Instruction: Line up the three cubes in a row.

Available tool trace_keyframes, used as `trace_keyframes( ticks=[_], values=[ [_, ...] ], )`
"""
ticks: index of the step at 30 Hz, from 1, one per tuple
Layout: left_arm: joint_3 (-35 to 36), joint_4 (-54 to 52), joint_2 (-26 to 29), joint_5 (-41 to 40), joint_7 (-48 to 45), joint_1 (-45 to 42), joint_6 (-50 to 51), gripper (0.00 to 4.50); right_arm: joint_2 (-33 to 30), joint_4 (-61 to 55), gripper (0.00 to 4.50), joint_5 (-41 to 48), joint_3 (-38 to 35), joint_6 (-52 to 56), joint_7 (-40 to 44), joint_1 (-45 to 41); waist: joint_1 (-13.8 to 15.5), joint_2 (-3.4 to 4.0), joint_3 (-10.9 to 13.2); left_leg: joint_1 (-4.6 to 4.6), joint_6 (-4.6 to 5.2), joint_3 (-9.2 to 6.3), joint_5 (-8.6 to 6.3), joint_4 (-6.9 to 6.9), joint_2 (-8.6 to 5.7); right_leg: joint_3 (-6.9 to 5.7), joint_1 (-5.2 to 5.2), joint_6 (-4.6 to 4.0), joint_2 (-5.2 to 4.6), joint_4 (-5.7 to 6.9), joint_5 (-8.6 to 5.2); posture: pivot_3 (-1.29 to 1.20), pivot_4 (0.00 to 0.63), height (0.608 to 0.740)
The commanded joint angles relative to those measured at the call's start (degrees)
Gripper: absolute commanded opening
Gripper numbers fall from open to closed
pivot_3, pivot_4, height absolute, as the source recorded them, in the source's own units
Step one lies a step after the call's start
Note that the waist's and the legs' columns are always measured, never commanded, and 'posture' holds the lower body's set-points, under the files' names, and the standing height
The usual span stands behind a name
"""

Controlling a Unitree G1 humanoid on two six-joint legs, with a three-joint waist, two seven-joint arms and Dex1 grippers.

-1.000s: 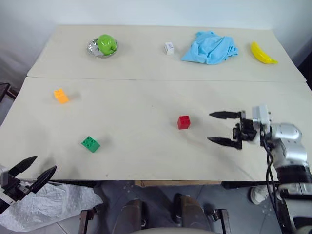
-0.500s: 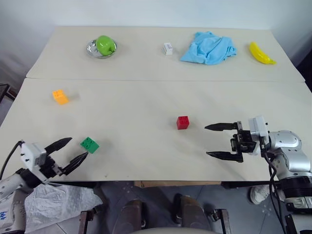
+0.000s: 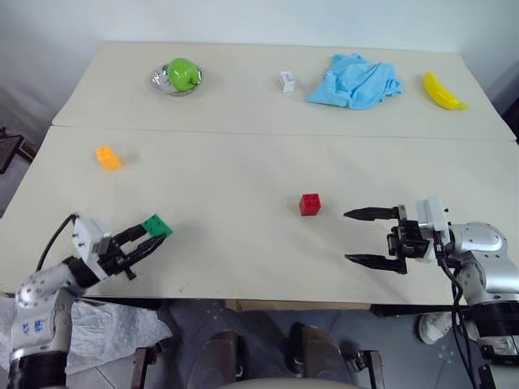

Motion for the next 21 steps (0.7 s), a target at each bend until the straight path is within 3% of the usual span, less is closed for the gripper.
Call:
trace_keyframes(
  ticks=[1, 6, 12, 15, 21],
  values=[
    [-7.46, 3.92, 1.68, 0.85, -8.85, -11.1, 1.46, 1.48, -0.14, -4.57, 4.5, 1.68, -3.02, 0.97, -1.75, 2.64, 0.08, 0.02, -0.01, 0.0, 0.01, 0.01, 0.01, 0.0, -0.02, 0.01, 0.0, 0.0, 0.0, 0.03, 0.0, 0.0, 0.15, 0.74],
    [-19.31, 25.37, -4.48, 10.15, -18.05, -32.11, -7.24, 1.48, -0.04, -9.26, 4.5, 1.92, -5.72, 1.79, -4.95, 7.38, 0.01, 0.01, -0.02, -0.01, 0.14, 0.13, 0.08, -0.01, -0.17, 0.0, 0.04, 0.1, 0.07, -0.02, 0.05, 0.0, 0.15, 0.74],
    [-23.75, 50.85, -13.98, 17.92, -19.04, -48.2, -19.18, 1.48, 0.89, -15.73, 4.5, 2.54, -8.6, 2.54, -10.07, 12.95, -0.37, -0.14, 0.05, -0.13, 0.13, 0.8, 0.08, -0.04, -0.11, 0.02, -0.09, 0.15, 0.44, -0.21, 0.07, 0.0, 0.15, 0.74],
    [-23.99, 58.65, -16.86, 20.48, -17.91, -52.28, -22.61, 1.48, 1.69, -18.56, 4.5, 2.72, -9.75, 2.78, -12.66, 15.92, -0.11, -0.17, 0.06, -0.33, 0.08, 0.78, 0.1, 0.0, -0.04, 0.01, -0.22, 0.15, 0.53, -0.23, 0.06, 0.0, 0.15, 0.74],
    [-23.06, 64.5, -19.04, 22.87, -17.92, -54.89, -24.59, 1.48, 3.03, -20.94, 4.5, 2.79, -10.78, 2.71, -15.89, 19.32, -0.13, -0.21, 0.08, -0.39, 0.09, 0.8, 0.1, 0.08, -0.05, 0.07, -0.27, 0.2, 0.51, -0.23, 0.09, 0.0, 0.15, 0.74]
  ],
)
